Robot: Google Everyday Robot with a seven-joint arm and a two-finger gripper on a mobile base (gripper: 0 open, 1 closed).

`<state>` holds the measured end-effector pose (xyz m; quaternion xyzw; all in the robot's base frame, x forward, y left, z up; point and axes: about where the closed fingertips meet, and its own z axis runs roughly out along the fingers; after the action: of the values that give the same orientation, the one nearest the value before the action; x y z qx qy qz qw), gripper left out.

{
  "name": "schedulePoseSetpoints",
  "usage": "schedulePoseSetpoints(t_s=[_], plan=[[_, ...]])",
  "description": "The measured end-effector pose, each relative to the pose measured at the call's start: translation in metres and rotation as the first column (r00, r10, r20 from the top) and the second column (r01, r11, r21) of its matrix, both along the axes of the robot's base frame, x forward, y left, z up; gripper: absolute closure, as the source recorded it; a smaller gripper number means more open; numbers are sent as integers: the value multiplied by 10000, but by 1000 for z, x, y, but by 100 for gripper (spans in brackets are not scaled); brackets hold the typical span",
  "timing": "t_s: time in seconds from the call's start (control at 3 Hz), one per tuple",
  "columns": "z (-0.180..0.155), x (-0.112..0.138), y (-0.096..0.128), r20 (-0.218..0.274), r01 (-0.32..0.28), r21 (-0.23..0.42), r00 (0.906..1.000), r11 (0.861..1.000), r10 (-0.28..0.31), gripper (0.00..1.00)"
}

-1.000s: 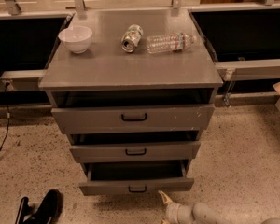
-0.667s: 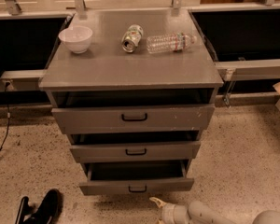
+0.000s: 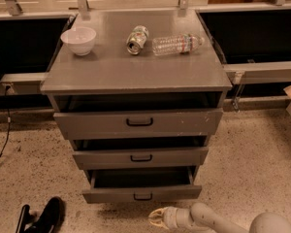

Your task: Close bottom drawer

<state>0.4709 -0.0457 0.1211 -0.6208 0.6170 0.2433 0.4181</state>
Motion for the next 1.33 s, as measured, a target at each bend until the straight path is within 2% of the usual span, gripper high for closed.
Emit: schedulePoseSetpoints(t_s=[0.33, 0.67, 1.0, 1.33], plan=[[-6, 19, 1, 284, 152, 235, 9995, 9996, -159, 93], [-4, 39, -2, 699, 377, 301, 9968, 9988, -397, 85], [-4, 40, -2, 720, 391, 293, 9966, 9988, -411, 67], [-4, 40, -2, 720, 391, 293, 9966, 9988, -411, 43]])
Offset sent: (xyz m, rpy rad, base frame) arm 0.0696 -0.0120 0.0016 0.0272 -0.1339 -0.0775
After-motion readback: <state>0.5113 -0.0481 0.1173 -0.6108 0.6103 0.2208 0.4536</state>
